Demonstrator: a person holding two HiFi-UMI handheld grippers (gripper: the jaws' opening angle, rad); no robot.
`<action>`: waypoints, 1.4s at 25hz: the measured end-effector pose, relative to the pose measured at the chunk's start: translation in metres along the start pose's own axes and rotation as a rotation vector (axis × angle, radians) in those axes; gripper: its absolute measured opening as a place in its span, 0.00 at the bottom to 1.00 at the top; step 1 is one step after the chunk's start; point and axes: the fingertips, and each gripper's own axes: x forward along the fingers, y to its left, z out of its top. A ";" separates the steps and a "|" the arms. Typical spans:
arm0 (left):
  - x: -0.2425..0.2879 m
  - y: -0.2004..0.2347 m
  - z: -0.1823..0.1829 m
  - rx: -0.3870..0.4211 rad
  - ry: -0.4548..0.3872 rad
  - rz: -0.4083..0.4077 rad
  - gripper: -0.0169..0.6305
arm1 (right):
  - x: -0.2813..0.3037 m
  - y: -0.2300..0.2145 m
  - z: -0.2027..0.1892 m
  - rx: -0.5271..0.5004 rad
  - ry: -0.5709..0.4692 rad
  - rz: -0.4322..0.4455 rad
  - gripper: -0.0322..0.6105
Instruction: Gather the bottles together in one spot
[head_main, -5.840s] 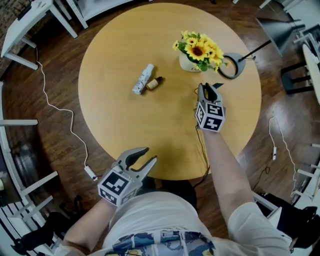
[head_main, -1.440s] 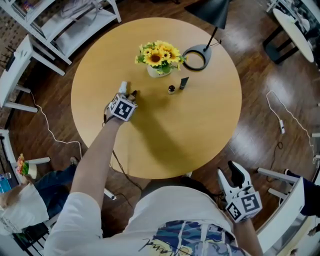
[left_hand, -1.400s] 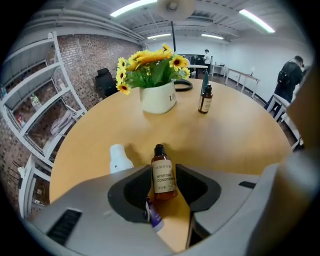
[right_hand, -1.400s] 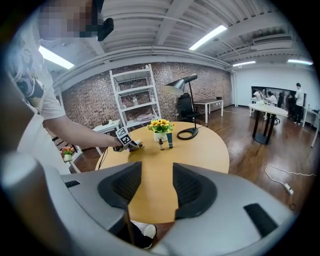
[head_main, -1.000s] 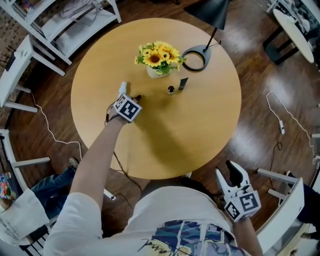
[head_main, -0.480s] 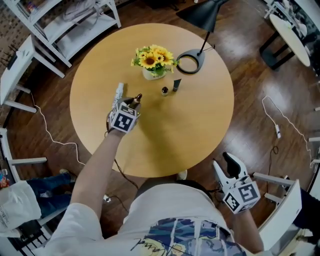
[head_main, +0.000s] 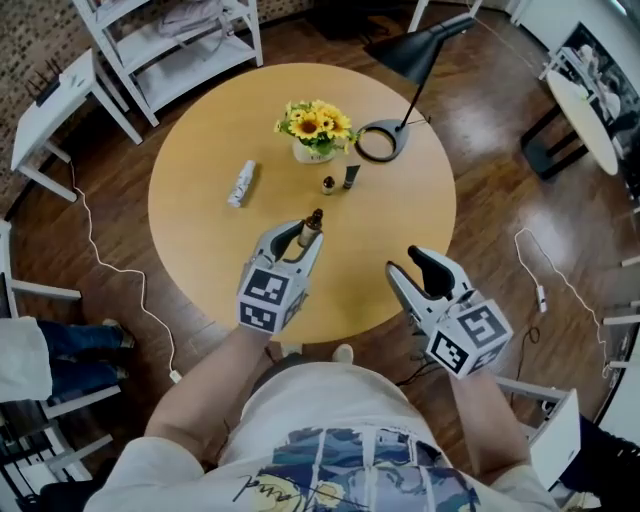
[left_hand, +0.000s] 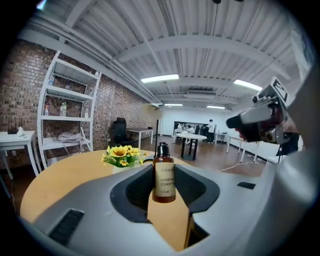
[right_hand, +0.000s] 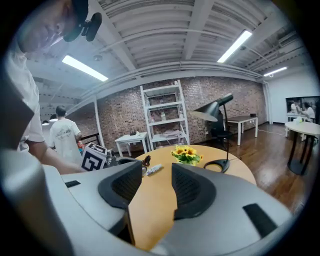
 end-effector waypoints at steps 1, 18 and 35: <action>-0.007 -0.010 0.007 0.001 -0.027 0.001 0.23 | 0.006 0.009 0.007 -0.009 -0.008 0.033 0.37; -0.056 -0.089 0.034 0.088 -0.179 0.022 0.23 | 0.055 0.074 0.004 -0.017 0.041 0.292 0.25; -0.037 -0.090 0.022 0.136 -0.116 -0.042 0.24 | 0.061 0.061 -0.003 -0.055 0.093 0.263 0.17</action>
